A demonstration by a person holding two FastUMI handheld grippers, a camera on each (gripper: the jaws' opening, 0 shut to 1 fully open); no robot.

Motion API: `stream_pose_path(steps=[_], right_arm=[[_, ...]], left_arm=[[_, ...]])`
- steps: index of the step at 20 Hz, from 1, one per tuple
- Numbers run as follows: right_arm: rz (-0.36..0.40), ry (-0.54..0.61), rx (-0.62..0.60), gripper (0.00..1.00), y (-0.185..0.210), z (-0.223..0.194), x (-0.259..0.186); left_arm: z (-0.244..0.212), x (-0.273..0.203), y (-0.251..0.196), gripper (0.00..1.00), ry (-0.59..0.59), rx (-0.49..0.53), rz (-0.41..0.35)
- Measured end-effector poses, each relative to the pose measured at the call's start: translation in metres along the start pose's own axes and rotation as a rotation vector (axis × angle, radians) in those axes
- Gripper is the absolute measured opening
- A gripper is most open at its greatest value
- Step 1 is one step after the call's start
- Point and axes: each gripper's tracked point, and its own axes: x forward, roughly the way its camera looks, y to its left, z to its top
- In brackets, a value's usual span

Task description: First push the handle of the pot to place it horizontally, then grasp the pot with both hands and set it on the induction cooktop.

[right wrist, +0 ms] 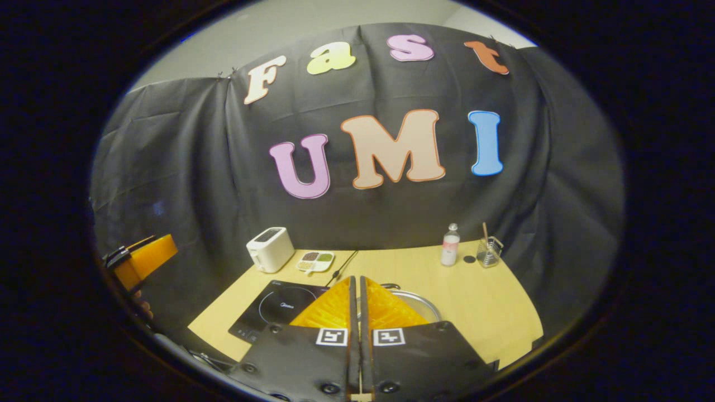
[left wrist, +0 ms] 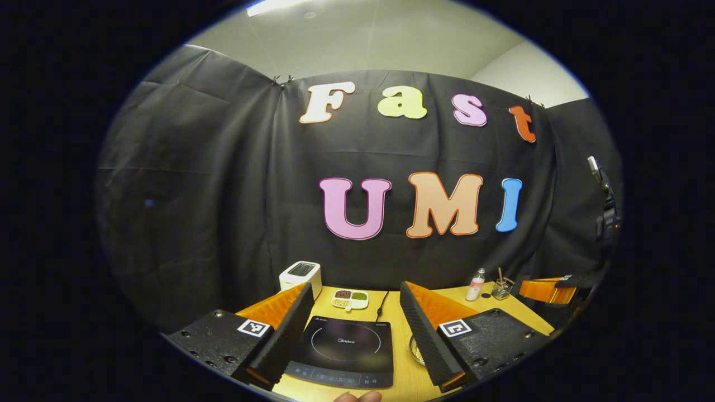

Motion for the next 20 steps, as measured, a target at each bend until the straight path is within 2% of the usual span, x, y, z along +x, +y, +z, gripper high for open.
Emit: stream_pose_path(steps=[1, 4, 5, 8, 9, 10, 11, 12, 13, 14, 15, 16, 17, 18, 20], right_arm=[[0.025, 0.035, 0.000, 0.00, 0.002, -0.009, 0.004], [0.051, 0.087, 0.019, 0.02, -0.002, -0.022, 0.018], [0.059, 0.107, 0.034, 0.02, -0.002, -0.028, 0.023], [0.086, 0.156, 0.050, 0.00, -0.004, -0.044, 0.037], [0.087, 0.179, 0.049, 0.03, -0.004, -0.051, 0.042], [0.096, 0.205, 0.054, 0.00, -0.005, -0.059, 0.045], [0.099, 0.230, 0.060, 0.03, -0.005, -0.070, 0.048], [0.107, 0.257, 0.065, 0.03, -0.005, -0.079, 0.051], [0.118, 0.291, 0.070, 0.03, -0.004, -0.091, 0.052], [0.127, 0.330, 0.070, 0.00, -0.003, -0.104, 0.054], [0.133, 0.365, 0.068, 0.03, -0.003, -0.117, 0.055], [0.144, 0.398, 0.069, 0.00, -0.002, -0.129, 0.056], [0.161, 0.428, 0.073, 0.03, 0.001, -0.141, 0.056], [0.165, 0.447, 0.075, 0.00, 0.002, -0.149, 0.058], [0.171, 0.493, 0.081, 0.02, 0.001, -0.168, 0.060]], left_arm=[[-0.002, 0.002, 0.002, 0.90, 0.004, -0.001, 0.013], [-0.006, 0.009, 0.003, 0.90, 0.020, -0.011, 0.036], [-0.006, 0.011, 0.004, 0.94, 0.024, -0.013, 0.047], [-0.010, 0.017, 0.004, 0.94, 0.034, -0.020, 0.065], [-0.012, 0.020, 0.005, 0.94, 0.041, -0.023, 0.070], [-0.014, 0.022, 0.004, 0.94, 0.045, -0.030, 0.074], [-0.015, 0.023, 0.005, 0.90, 0.051, -0.035, 0.080], [-0.018, 0.025, 0.006, 0.90, 0.055, -0.037, 0.086], [-0.019, 0.026, 0.007, 0.94, 0.058, -0.038, 0.094], [-0.020, 0.027, 0.008, 0.90, 0.060, -0.039, 0.101], [-0.021, 0.029, 0.009, 0.92, 0.063, -0.041, 0.109], [-0.022, 0.029, 0.011, 0.94, 0.064, -0.044, 0.115], [-0.022, 0.029, 0.012, 0.92, 0.067, -0.046, 0.122], [-0.023, 0.030, 0.013, 0.90, 0.069, -0.046, 0.128], [-0.023, 0.031, 0.015, 0.90, 0.069, -0.049, 0.135]])
